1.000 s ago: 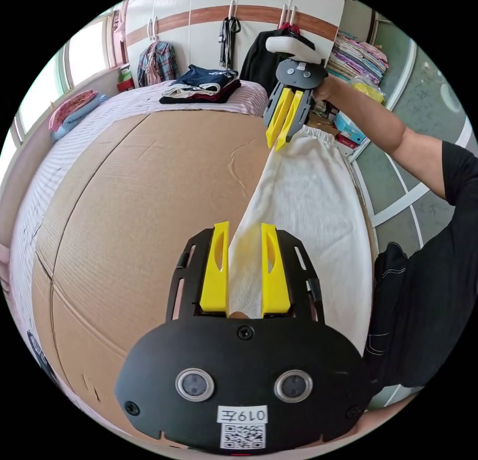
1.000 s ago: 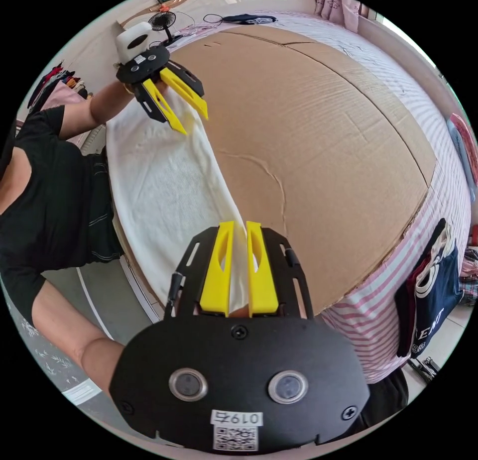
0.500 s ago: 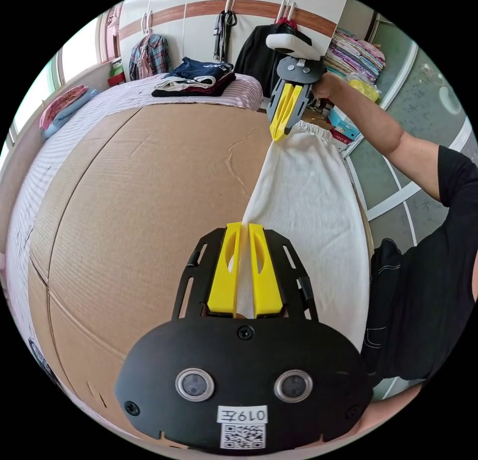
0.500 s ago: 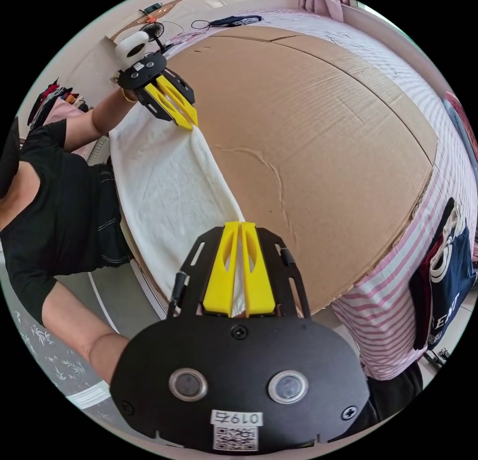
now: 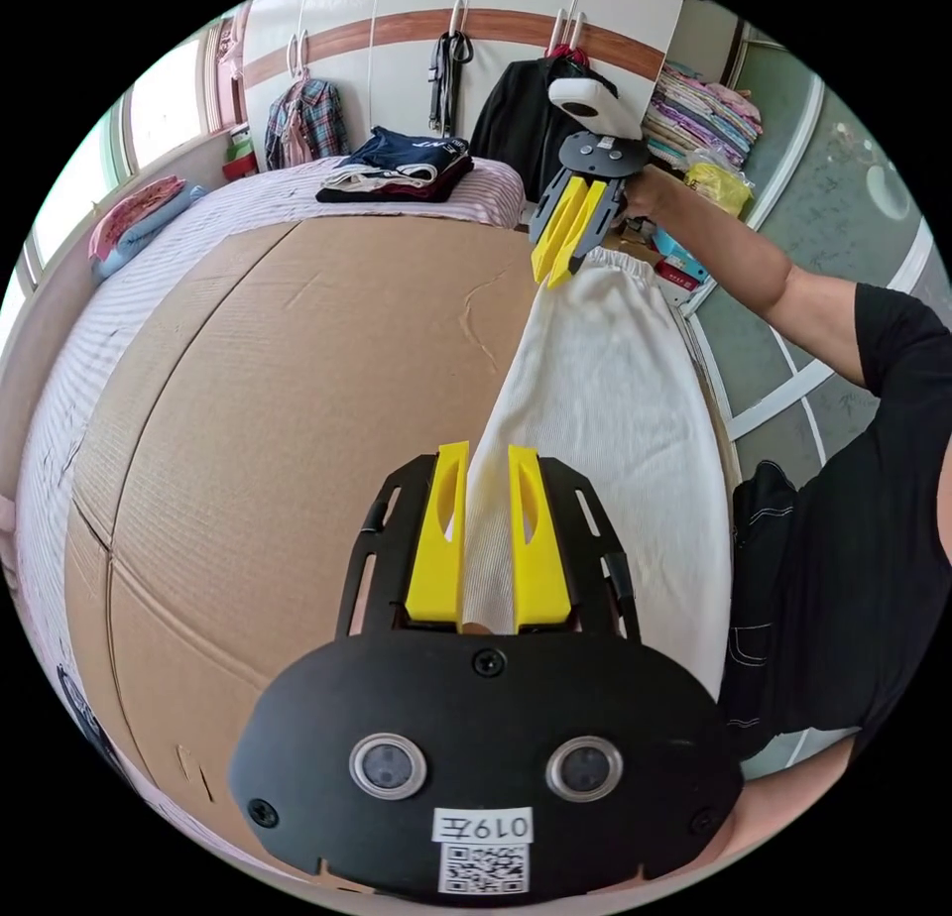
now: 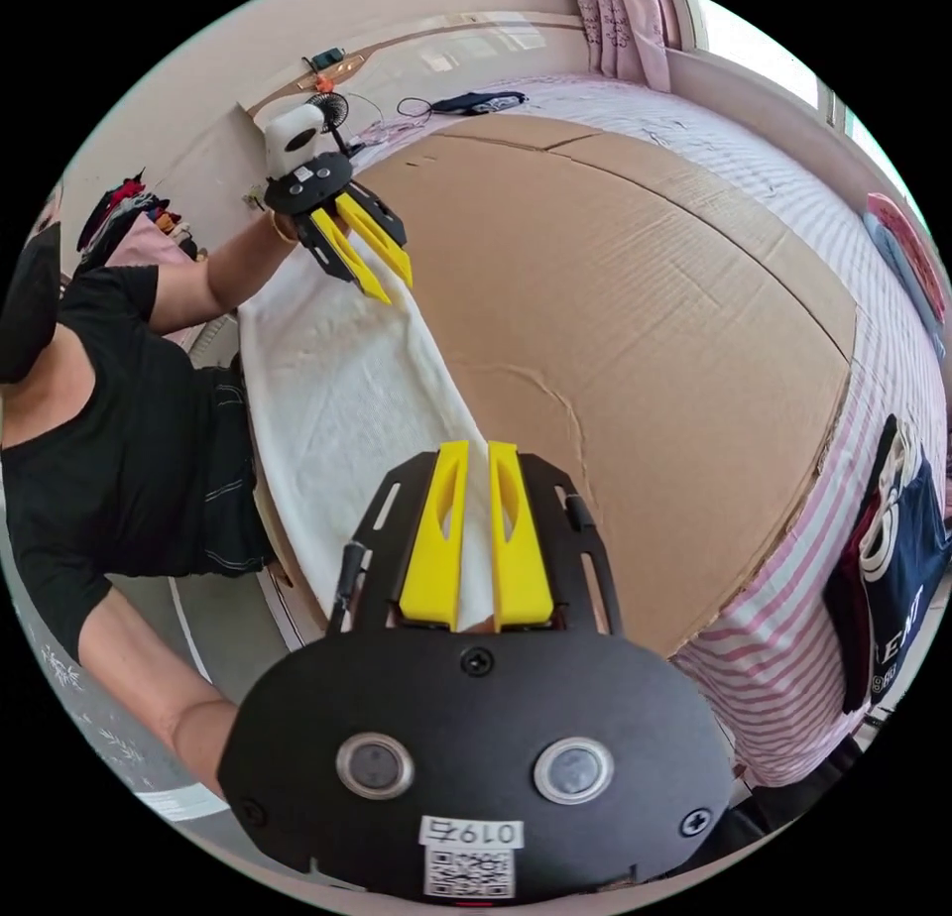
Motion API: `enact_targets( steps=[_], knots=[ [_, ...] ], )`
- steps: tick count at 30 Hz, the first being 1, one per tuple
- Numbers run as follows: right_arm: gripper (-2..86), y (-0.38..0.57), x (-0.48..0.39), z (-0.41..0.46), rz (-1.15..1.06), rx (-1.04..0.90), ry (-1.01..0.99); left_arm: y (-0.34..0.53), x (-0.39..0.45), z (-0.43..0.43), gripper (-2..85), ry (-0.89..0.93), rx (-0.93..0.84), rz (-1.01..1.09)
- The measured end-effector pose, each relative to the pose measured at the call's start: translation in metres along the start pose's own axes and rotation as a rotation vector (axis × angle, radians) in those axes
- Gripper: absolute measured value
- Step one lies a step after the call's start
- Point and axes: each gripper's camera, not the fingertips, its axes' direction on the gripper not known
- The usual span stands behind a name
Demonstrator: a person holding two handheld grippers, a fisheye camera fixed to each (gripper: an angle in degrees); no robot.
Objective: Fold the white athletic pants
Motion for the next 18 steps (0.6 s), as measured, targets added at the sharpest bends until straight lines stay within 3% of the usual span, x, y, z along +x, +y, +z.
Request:
enact_targets(
  steps=[7,18],
  knots=[
    [5.2,-0.038,-0.035,0.039,-0.114,-0.054,0.037,0.005,-0.009,0.013,4.8,0.017,-0.058,0.010],
    [4.8,-0.045,-0.044,0.058,-0.084,-0.072,-0.046,0.030,-0.030,0.000,4.0,0.035,-0.025,-0.035]
  ],
)
